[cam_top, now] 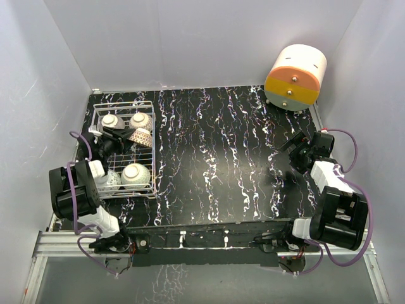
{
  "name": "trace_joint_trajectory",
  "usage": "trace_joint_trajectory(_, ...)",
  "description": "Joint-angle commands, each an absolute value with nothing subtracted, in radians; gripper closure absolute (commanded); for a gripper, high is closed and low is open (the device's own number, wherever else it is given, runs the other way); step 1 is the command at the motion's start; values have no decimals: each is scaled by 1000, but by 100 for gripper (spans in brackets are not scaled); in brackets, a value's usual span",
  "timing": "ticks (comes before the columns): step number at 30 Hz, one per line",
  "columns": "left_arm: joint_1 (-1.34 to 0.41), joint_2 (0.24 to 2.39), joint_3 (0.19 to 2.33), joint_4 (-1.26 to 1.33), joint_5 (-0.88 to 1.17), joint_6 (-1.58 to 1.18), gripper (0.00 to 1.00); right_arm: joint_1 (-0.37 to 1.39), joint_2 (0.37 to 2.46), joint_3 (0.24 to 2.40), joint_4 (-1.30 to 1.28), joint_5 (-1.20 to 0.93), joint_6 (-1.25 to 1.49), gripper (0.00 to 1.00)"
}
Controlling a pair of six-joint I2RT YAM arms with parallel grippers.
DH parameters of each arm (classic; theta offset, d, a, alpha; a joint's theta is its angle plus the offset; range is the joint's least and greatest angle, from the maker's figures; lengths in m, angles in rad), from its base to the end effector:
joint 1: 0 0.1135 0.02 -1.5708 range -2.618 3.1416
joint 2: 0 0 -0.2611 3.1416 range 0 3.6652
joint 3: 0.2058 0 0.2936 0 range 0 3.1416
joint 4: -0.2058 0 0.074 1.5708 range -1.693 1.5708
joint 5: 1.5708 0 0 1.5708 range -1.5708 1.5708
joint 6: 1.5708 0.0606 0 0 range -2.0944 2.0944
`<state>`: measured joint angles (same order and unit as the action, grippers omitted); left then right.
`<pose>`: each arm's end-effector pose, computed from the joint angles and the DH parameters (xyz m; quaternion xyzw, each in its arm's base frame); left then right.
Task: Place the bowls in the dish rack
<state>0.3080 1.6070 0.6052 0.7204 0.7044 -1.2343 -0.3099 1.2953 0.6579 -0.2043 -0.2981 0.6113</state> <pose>0.3457 0.0688 0.1313 -0.3742 0.6825 -0.4987 0.3815 0.2945 -0.0756 0.1435 0.3633 0.8512 0.1901 0.3278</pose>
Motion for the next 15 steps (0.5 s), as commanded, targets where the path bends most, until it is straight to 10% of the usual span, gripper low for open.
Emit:
trace_joint_trajectory(1, 308, 1645, 547, 447, 650, -1104, 51, -316, 1284, 658, -149, -300, 605, 2)
trace_joint_trajectory(6, 311, 1623, 541, 436, 635, -1090, 71, -316, 1284, 658, -149, -302, 607, 3)
trace_joint_trajectory(9, 313, 1614, 554, 415, 630, -1080, 100, -316, 1285, 657, -149, -301, 609, 2)
trace_joint_trajectory(15, 323, 1578, 566, 383, 619, -1052, 100, -316, 1287, 657, -147, -302, 610, 2)
